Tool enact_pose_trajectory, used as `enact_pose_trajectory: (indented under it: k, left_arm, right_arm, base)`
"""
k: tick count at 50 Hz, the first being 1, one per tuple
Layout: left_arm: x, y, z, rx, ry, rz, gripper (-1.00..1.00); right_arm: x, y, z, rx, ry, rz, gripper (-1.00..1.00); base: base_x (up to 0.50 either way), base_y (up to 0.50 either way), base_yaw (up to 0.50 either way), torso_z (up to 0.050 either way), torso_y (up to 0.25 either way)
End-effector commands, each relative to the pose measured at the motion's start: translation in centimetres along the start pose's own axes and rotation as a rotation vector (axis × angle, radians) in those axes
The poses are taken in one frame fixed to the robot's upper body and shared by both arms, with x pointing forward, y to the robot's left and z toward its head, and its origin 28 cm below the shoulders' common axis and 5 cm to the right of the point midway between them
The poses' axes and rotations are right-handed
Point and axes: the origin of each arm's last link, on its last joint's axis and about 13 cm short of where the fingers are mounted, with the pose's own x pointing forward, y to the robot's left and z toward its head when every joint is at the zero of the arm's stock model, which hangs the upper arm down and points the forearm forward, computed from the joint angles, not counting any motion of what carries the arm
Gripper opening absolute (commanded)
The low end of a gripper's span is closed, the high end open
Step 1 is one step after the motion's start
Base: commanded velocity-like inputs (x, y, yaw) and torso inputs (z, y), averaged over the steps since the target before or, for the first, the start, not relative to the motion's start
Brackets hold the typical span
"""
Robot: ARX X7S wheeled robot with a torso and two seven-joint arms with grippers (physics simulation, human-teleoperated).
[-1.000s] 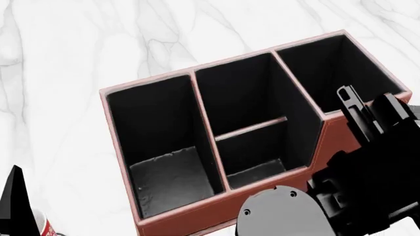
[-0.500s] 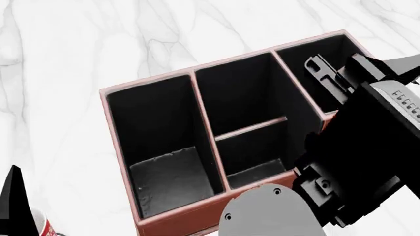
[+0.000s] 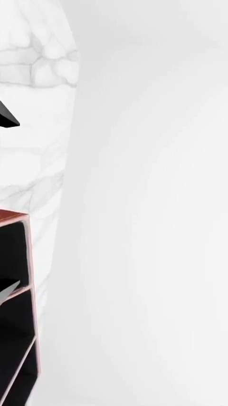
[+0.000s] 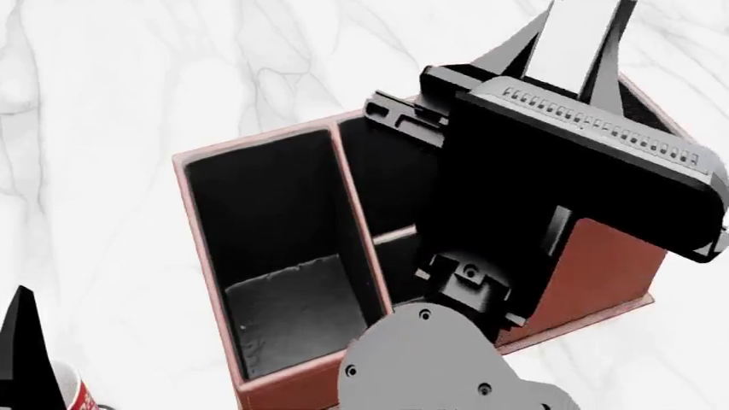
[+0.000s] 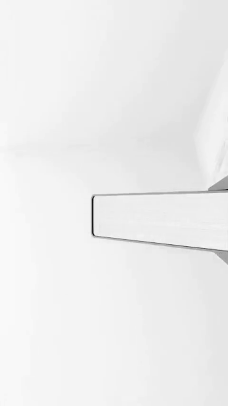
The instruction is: Pick up the book and place it in the left compartment of the caddy.
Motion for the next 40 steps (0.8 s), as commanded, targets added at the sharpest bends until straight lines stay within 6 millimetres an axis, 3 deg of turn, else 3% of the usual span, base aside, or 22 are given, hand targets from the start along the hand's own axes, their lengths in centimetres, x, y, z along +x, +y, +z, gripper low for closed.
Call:
enact_pose_trajectory:
  k: [1,18,31,40]
  left_arm:
    - [0.0,0.0,0.1,-0.004,0.0,-0.002,1.0]
    - [-0.1,-0.1,-0.1,0.0,0.002,-0.004,1.0]
    - [0.0,-0.1,-0.1,-0.001,0.005,-0.008,1.0]
    - [0.0,0.0,-0.1,-0.002,0.006,-0.01,1.0]
  right_arm:
    - [-0.2,0.6,0.1,0.062,0.021,0.203,-1.0]
    - [-0.9,0.9,0.4,0.17,0.215,0.392,-1.0]
    - [-1.6,1.0,0.3,0.15,0.365,0.595,-1.0]
    - [-1.7,1.0,0.5,0.125,0.427,0.628,-1.0]
  base:
    - [0.0,0.0,0.0,0.0,0.0]
    - [0.0,0.0,0.0,0.001,0.002]
    - [0.0,0.0,0.0,0.0,0.002]
    - [0.0,0.0,0.0,0.0,0.002]
